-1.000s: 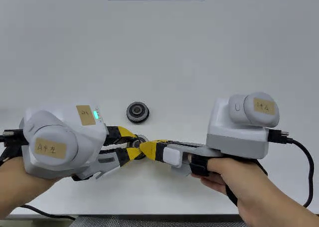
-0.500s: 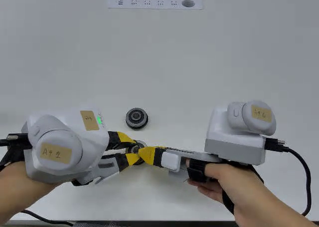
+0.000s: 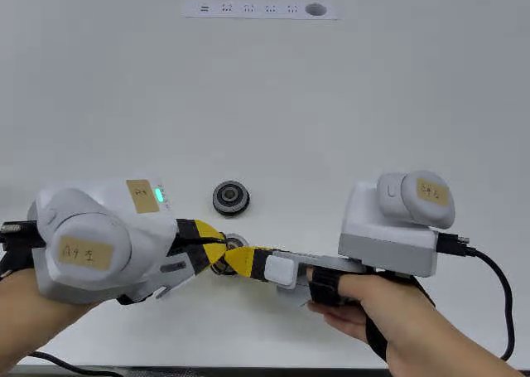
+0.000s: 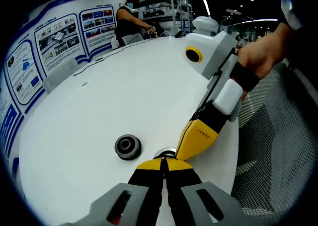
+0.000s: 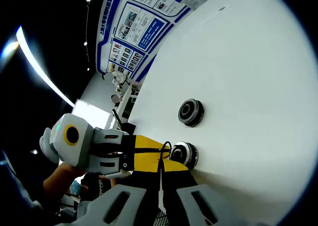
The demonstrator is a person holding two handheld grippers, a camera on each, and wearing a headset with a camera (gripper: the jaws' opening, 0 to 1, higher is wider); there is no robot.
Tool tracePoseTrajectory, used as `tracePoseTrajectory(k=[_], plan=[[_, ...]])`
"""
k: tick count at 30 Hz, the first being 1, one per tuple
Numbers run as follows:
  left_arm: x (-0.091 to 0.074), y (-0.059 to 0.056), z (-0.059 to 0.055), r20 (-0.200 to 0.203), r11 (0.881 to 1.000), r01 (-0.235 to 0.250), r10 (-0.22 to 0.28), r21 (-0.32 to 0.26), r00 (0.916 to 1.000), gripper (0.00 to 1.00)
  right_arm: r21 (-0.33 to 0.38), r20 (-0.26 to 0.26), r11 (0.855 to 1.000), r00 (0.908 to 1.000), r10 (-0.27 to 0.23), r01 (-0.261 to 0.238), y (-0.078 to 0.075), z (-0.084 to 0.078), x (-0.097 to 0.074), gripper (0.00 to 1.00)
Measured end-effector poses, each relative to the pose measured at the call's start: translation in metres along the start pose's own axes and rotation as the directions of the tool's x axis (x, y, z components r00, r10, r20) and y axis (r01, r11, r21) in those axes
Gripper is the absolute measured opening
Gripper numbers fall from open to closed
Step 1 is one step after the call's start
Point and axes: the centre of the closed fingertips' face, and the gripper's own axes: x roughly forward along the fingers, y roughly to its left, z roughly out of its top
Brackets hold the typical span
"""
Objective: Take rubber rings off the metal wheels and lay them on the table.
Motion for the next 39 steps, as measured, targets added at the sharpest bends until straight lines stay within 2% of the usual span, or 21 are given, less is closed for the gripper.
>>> tracePoseTrajectory(k=[12,17,22,29,35,39], plan=[[-0.008,0.002,0.0,0.014,1.0,-0.019,0.019,-0.021,0.9997,0.01,0.017,0.05,1.0,0.9987,0.005,-0.005,0.001,0.013,-0.005,0.02],[-0.015,0.007,0.001,0.024,0.998,-0.044,0.045,-0.042,0.9987,0.01,0.023,0.075,1.0,0.9972,0.001,-0.002,0.001,0.019,-0.009,0.02],[-0.025,0.014,0.003,0.041,0.995,-0.071,0.073,-0.065,0.9965,0.01,0.04,0.122,0.999,0.9924,-0.015,0.01,-0.005,0.03,-0.019,0.02],[-0.031,0.018,0.009,0.059,0.993,-0.087,0.092,-0.074,0.994,0.01,0.082,0.196,0.995,0.9782,-0.07,0.055,-0.025,0.045,-0.04,0.02],[-0.031,0.016,0.011,0.068,0.994,-0.084,0.088,-0.069,0.9938,0.01,0.129,0.221,0.979,0.9579,-0.183,0.157,-0.055,0.045,-0.057,0.02],[-0.028,0.011,0.011,0.071,0.995,-0.072,0.077,-0.07,0.9945,0.01,0.148,0.228,0.968,0.945,-0.234,0.204,-0.067,0.044,-0.065,0.02]])
